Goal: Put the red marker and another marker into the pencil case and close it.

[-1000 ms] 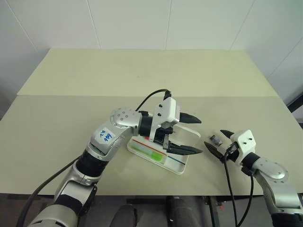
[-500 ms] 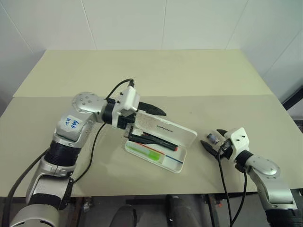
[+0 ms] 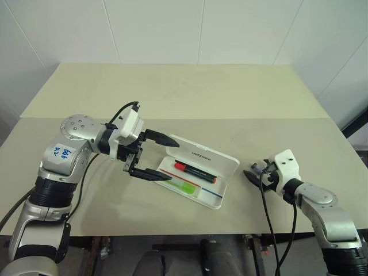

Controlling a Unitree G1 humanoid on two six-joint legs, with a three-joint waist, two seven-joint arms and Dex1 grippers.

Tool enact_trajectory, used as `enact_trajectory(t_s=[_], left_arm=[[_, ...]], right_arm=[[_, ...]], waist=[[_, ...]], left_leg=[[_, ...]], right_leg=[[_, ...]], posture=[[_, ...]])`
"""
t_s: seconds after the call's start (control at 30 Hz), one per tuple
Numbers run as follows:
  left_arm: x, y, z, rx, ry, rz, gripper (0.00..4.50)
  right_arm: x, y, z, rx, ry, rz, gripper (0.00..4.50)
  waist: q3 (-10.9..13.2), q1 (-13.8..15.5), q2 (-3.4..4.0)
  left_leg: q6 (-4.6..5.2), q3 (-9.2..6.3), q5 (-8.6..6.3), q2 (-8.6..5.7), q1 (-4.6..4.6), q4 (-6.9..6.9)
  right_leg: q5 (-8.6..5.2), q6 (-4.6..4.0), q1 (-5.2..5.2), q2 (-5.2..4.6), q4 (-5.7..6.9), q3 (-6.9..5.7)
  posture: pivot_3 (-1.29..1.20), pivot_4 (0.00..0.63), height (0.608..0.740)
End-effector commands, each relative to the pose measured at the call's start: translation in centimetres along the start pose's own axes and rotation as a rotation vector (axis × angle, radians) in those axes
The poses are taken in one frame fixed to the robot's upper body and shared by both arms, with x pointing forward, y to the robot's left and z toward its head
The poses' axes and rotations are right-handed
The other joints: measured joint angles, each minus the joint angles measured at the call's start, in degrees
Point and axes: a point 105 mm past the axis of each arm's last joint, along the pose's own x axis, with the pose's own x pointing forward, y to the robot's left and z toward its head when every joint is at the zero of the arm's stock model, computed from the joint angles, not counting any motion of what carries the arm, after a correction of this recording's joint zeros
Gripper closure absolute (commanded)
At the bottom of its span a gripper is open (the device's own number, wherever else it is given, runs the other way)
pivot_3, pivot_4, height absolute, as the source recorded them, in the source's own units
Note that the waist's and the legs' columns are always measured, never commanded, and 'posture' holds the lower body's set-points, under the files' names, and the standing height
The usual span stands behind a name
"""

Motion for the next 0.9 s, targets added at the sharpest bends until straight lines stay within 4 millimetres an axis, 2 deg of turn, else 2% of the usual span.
enact_trajectory(t_s=[0.03,0.33,0.5,0.63,0.67,0.9], left_arm=[[0.0,0.6,1.9,0.065,-0.031,0.042,0.05],[1.3,1.0,3.0,0.045,-0.116,0.021,0.05],[1.5,1.6,3.4,0.057,-0.137,0.023,0.05],[1.2,2.2,3.3,0.059,-0.129,0.039,0.05],[1.1,2.5,3.2,0.059,-0.122,0.044,0.05],[0.8,3.9,3.0,0.082,-0.106,0.063,0.05]], right_arm=[[-0.8,-0.4,-3.3,0.056,0.158,-0.045,0.00],[-0.9,1.3,-4.1,0.092,0.194,-0.036,0.00],[-0.8,1.4,-4.5,0.101,0.223,-0.058,0.00],[-0.6,1.5,-4.5,0.105,0.224,-0.065,0.00],[-0.6,1.6,-4.5,0.104,0.229,-0.066,0.00],[-0.5,1.4,-5.0,0.120,0.300,-0.074,0.00]], waist=[[0.0,0.1,-0.01],[0.0,0.1,-0.03],[-0.1,0.0,-0.13],[-0.2,0.0,-0.22],[-0.2,0.0,-0.23],[-0.3,0.0,-0.42]], left_leg=[[0.01,-0.03,-0.02,0.00,-0.01,-0.04],[0.02,-0.20,-0.21,0.00,-0.03,-0.17],[0.00,-0.21,-0.25,0.01,-0.03,-0.19],[0.00,-0.18,-0.24,0.01,0.01,-0.19],[0.00,-0.17,-0.24,0.01,0.01,-0.19],[-0.01,-0.17,-0.23,0.02,0.02,-0.17]], right_leg=[[-0.03,0.02,-0.01,0.00,0.01,-0.02],[0.00,0.46,-0.07,0.00,0.09,-0.15],[-0.03,0.47,-0.08,0.00,0.08,-0.18],[-0.14,0.29,-0.03,0.00,0.01,-0.17],[-0.32,-0.04,-0.04,-0.01,0.00,-0.17],[-0.37,-0.08,-0.03,-0.02,0.02,-0.18]], posture=[[0.00,0.150,0.740],[0.00,0.150,0.740],[0.00,0.150,0.740],[0.00,0.150,0.740],[0.00,0.150,0.740],[0.00,0.150,0.740]])
